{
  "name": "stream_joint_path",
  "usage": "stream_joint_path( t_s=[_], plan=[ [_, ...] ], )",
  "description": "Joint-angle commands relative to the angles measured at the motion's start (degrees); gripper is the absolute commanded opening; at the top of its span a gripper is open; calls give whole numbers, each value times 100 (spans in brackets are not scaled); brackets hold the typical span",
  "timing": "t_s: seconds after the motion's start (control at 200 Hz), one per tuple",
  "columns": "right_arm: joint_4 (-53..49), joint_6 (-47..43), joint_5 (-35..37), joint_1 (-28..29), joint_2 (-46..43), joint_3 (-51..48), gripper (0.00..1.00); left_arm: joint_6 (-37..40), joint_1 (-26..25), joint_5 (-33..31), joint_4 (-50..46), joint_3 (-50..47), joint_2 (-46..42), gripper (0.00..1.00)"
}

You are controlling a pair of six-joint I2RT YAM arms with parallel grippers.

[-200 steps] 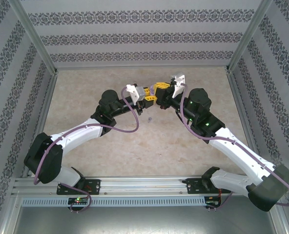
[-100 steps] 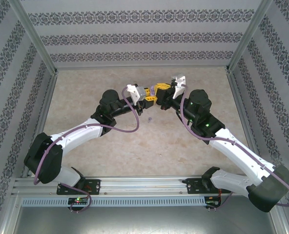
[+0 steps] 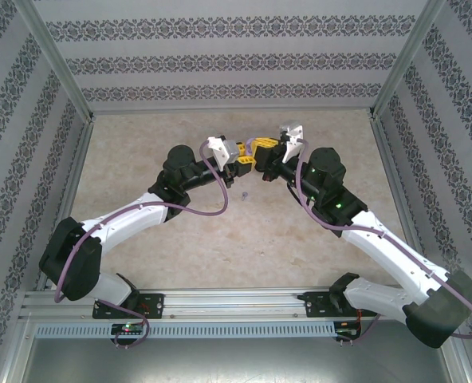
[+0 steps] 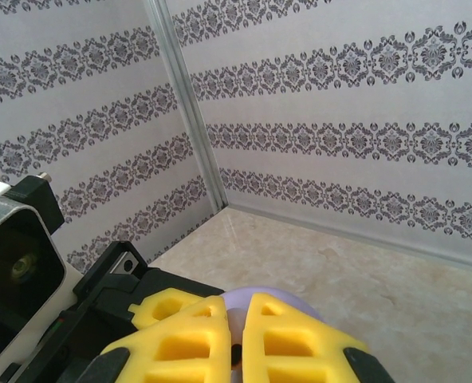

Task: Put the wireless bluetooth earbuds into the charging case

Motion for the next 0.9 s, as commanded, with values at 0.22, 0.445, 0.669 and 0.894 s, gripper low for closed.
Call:
stream_joint_path(
  t_s=[0.22,0.445,0.669,0.894],
  plan=[
    [-86,14,64,-49,-158,-195,4,145,-70,-82,233,224,-214,0],
    [-114,-24,211,-102,-167,-224,2,112,-70,-28,251,225,-232,0],
    [-161,-48,111,-101,-38,-208,2,47,-68,80,271,244,-273,0],
    [-147,-63,-116,-58,43,-214,1,54,-69,41,232,277,-302,0]
  ],
)
